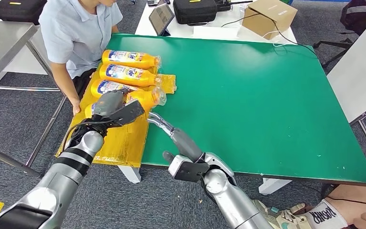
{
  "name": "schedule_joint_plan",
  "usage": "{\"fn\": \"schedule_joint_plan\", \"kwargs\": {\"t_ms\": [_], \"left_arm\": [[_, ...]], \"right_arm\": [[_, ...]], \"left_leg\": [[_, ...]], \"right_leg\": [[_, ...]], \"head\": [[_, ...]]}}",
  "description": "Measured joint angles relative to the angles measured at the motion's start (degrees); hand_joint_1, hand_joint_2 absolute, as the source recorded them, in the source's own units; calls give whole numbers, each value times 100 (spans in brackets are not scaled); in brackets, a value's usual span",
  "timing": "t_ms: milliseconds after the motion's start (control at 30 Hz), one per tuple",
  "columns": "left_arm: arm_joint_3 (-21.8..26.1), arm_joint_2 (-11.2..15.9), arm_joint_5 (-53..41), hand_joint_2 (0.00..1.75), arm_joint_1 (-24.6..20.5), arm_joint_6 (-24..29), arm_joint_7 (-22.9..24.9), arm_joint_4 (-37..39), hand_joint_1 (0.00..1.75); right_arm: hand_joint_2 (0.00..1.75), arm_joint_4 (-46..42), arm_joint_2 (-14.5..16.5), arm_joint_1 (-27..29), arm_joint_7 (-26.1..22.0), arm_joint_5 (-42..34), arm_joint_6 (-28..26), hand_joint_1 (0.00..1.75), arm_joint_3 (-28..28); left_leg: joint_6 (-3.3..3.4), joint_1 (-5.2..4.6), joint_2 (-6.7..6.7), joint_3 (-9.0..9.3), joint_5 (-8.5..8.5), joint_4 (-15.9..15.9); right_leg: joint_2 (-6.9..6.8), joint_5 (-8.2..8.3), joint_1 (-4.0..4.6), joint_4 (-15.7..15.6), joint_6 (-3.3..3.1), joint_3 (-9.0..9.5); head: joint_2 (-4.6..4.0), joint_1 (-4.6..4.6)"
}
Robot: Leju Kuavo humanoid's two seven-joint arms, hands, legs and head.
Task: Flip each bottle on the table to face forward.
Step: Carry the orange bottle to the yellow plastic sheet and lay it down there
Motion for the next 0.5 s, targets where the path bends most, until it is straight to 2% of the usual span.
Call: {"fn": "schedule_joint_plan", "kwargs": {"t_ms": [100, 133, 200, 233, 267, 433, 500], "left_arm": [[-237, 32, -459, 175, -334, -148, 63, 720, 153], [-300, 34, -548, 175, -407, -187, 57, 931, 132], [-420, 32, -694, 175, -480, -247, 12, 1273, 74], [-484, 23, -762, 175, -490, -283, -28, 1406, 51], [-552, 8, -830, 175, -491, -329, -73, 1517, 42], [-942, -142, -1110, 175, -490, -604, -175, 1907, 44], [-1042, -188, -1139, 175, -493, -634, -172, 2001, 25]], "right_arm": [[0, -185, -3, 129, -52, -196, 60, 0, -109], [0, -259, -3, 181, -54, -293, 97, 0, -165], [0, -400, -6, 289, -34, -436, 171, 0, -279], [0, -456, -11, 338, -15, -466, 198, 0, -324], [0, -494, -19, 377, 2, -470, 220, 0, -359], [0, -527, -50, 420, -18, -407, 261, 0, -455], [0, -527, -50, 419, -27, -400, 266, 0, -469]], "left_leg": [[0, 0, 6, 0, 0, 0], [0, 0, 6, 0, 0, 0], [0, 0, 5, 0, 0, 0], [0, 0, 4, -1, -1, 0], [0, 0, 4, -3, -1, 0], [0, -1, 3, -10, -1, 0], [0, -1, 3, -10, -1, 0]], "right_leg": [[2, 0, 0, 0, 0, -1], [3, 0, 0, 0, 0, -1], [3, 0, 0, 0, 0, -2], [3, -1, 0, 0, 0, -3], [2, -1, 0, 0, 0, -4], [2, 0, -1, 0, 0, -7], [2, 0, -1, 0, 0, -7]], "head": [[0, -1], [0, -1], [0, -1], [0, -1], [0, -1], [0, 0], [0, 0]]}}
